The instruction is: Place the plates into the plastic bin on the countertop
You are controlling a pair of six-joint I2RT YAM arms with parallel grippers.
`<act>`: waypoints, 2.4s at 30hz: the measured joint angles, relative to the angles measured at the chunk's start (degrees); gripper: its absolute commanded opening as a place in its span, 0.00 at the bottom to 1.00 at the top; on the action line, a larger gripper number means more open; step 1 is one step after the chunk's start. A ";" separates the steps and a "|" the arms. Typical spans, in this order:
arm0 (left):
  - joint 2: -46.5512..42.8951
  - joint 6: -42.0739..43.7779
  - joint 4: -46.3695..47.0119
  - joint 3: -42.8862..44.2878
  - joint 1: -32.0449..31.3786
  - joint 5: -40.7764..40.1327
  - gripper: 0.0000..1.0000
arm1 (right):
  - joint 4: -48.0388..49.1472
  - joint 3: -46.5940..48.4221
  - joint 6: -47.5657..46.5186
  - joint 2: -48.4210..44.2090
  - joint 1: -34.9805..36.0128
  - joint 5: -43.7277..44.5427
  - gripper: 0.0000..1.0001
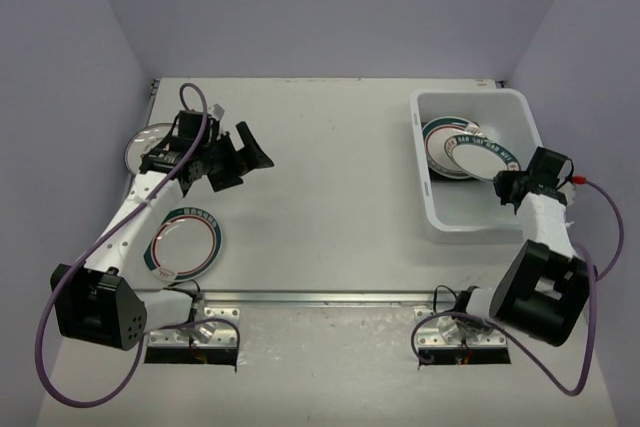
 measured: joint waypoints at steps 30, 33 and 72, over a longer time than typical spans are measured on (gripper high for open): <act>5.76 8.07 -10.80 23.09 -0.04 -13.01 1.00 | -5.41 12.96 -27.88 -9.49 20.81 -19.63 0.99; 4.47 7.57 -9.68 26.54 -0.04 -16.64 1.00 | -0.42 14.89 -29.66 -11.25 30.44 -21.51 0.99; -9.13 2.62 -13.96 27.70 0.03 -25.92 1.00 | 20.07 61.03 -11.94 73.36 84.71 -25.12 0.00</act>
